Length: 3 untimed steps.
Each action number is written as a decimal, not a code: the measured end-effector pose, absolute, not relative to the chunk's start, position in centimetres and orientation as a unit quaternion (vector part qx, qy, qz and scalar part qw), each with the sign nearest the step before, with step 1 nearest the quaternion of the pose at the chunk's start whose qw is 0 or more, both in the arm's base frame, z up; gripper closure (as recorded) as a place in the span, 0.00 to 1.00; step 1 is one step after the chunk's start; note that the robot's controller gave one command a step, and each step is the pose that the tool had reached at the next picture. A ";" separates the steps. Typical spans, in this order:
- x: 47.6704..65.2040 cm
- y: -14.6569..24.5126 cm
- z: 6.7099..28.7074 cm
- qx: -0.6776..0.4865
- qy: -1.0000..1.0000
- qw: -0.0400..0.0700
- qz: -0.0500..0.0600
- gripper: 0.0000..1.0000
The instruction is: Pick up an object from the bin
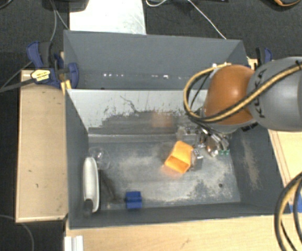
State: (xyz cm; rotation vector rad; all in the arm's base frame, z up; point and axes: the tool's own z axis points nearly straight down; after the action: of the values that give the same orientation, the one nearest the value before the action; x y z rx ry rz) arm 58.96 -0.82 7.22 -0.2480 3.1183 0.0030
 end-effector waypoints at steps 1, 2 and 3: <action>58.6 1.5 7.1 -0.133 0.991 0.009 0.000 0.00; 58.5 0.9 7.1 -0.122 0.992 0.008 0.001 0.00; 58.1 2.8 7.1 -0.133 0.991 0.009 0.001 0.00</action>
Offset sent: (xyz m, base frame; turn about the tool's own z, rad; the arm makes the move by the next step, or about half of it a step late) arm -0.0057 0.0141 -0.0022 -0.0743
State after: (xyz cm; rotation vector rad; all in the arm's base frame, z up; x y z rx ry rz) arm 58.14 2.80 7.12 -0.4156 3.0952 0.0025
